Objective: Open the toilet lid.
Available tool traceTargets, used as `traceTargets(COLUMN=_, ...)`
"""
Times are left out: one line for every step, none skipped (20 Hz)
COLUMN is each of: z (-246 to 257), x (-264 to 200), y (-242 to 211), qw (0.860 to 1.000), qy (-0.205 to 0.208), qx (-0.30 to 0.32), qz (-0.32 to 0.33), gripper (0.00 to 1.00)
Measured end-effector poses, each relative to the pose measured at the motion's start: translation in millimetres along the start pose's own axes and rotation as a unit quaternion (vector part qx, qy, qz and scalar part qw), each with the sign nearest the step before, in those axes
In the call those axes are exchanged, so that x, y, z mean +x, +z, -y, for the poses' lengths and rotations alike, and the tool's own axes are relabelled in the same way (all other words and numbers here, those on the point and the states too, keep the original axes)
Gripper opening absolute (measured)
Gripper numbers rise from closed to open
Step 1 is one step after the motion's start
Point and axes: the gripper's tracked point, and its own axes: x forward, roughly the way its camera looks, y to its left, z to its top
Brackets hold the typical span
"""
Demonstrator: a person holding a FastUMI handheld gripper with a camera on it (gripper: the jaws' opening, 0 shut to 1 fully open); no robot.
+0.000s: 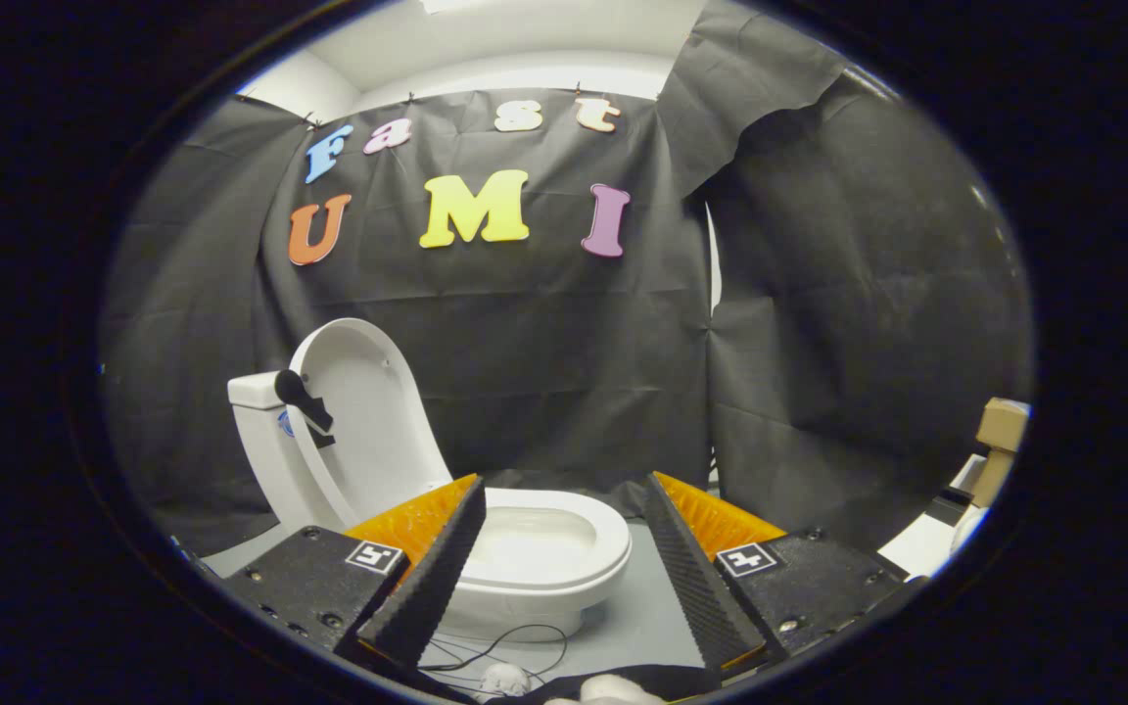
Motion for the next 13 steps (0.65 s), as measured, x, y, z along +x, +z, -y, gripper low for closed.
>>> traceTargets(z=1.3, x=-0.6, y=1.5, qw=1.0, qy=-0.001, qx=-0.002, qz=0.002, gripper=1.0)
traceTargets(z=1.9, x=-1.2, y=3.3, qw=1.0, qy=-0.001, qx=-0.001, qz=0.003, gripper=1.0)
traceTargets(z=2.0, x=-1.9, y=5.5, qw=1.0, qy=-0.001, qx=0.001, qz=0.004, gripper=1.0)
traceTargets(z=2.3, x=-0.9, y=5.2, qw=1.0, qy=-0.001, qx=0.002, qz=0.004, gripper=1.0)
traceTargets(z=2.8, x=-1.7, y=5.1, qw=1.0, qy=-0.001, qx=0.002, qz=0.004, gripper=1.0)
traceTargets(z=3.4, x=-1.3, y=5.4, qw=1.0, qy=-0.003, qx=0.003, qz=0.003, gripper=1.0)
traceTargets(z=3.8, x=-2.3, y=5.2, qw=1.0, qy=-0.001, qx=0.006, qz=0.002, gripper=1.0)
traceTargets(z=3.3, x=-2.9, y=5.7, qw=1.0, qy=0.0, qx=0.007, qz=0.001, gripper=1.0)
traceTargets(z=3.2, x=-2.8, y=4.4, qw=1.0, qy=-0.001, qx=0.007, qz=0.001, gripper=1.0)
traceTargets(z=2.8, x=-2.9, y=4.6, qw=1.0, qy=-0.001, qx=0.006, qz=0.001, gripper=1.0)
traceTargets(z=3.1, x=-3.7, y=4.7, qw=1.0, qy=0.0, qx=0.005, qz=0.001, gripper=1.0)
traceTargets(z=3.2, x=-3.8, y=5.3, qw=1.0, qy=-0.001, qx=0.005, qz=0.002, gripper=1.0)
traceTargets(z=3.7, x=-3.7, y=5.0, qw=1.0, qy=0.0, qx=0.006, qz=0.001, gripper=1.0)
